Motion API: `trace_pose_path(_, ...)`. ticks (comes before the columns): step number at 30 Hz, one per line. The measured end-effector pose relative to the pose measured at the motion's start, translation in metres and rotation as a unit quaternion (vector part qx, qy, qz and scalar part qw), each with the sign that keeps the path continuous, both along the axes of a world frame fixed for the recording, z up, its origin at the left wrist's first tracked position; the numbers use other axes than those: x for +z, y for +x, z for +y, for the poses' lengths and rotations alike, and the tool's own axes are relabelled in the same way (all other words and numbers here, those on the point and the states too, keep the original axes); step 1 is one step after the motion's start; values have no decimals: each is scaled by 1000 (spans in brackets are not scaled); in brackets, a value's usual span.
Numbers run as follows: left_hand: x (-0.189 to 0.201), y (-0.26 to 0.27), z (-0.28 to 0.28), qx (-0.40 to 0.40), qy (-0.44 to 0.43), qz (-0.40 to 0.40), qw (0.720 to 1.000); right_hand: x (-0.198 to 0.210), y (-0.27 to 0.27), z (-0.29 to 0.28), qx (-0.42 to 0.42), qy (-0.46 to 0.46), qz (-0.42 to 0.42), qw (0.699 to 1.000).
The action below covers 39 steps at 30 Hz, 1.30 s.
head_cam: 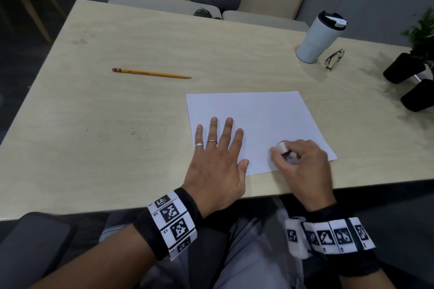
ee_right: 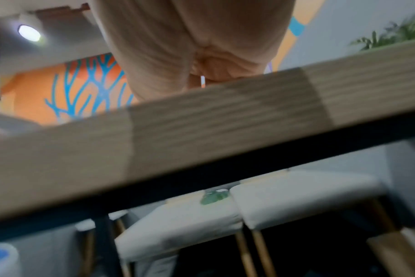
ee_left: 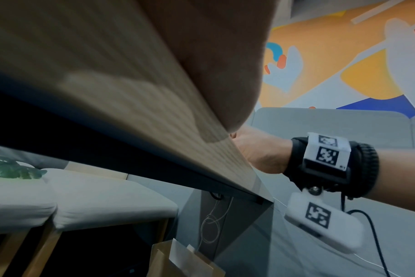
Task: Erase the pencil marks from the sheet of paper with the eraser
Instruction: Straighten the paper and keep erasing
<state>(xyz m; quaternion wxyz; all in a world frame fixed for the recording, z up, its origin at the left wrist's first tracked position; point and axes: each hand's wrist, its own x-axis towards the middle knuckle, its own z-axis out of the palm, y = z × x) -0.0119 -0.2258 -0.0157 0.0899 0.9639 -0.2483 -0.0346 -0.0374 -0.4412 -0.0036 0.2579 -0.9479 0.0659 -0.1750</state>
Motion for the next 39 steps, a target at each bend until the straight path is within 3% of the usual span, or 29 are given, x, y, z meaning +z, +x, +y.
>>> trace_pose_path(3, -3, 1, 1, 3, -7, -1, 1000, -4, -9, 28, 73, -6, 0, 997)
trace_pose_path(8, -1, 0, 1, 1, -5, 0, 1000, -8, 4, -3, -40, 5, -17, 999)
trace_pose_path(12, -3, 1, 1, 0, -5, 2, 1000, -7, -12, 36, 62, -7, -14, 998)
trace_pose_path(17, -2, 0, 1, -1, -5, 1, 1000, -10, 6, -5, -36, 4, -22, 999)
trace_pose_path(22, -2, 1, 1, 0, -1, -1, 1000, -6, -22, 27, 74, -1, 4, 997)
trace_pose_path(26, -1, 0, 0, 0, -1, -1, 1000, -7, -13, -12, -19, -9, -12, 1000)
trace_pose_path(30, -2, 0, 1, 1, 1, 1, 1000, -2, -31, 21, 75, -14, -8, 997)
trace_pose_path(34, -1, 1, 0, -1, 0, 5, 1000, -5, -23, -2, 1, -39, 5, 999)
trace_pose_path(39, 3, 4, 4, -10, 26, 33, 999, 0, -5, -37, -9, 51, -52, 997)
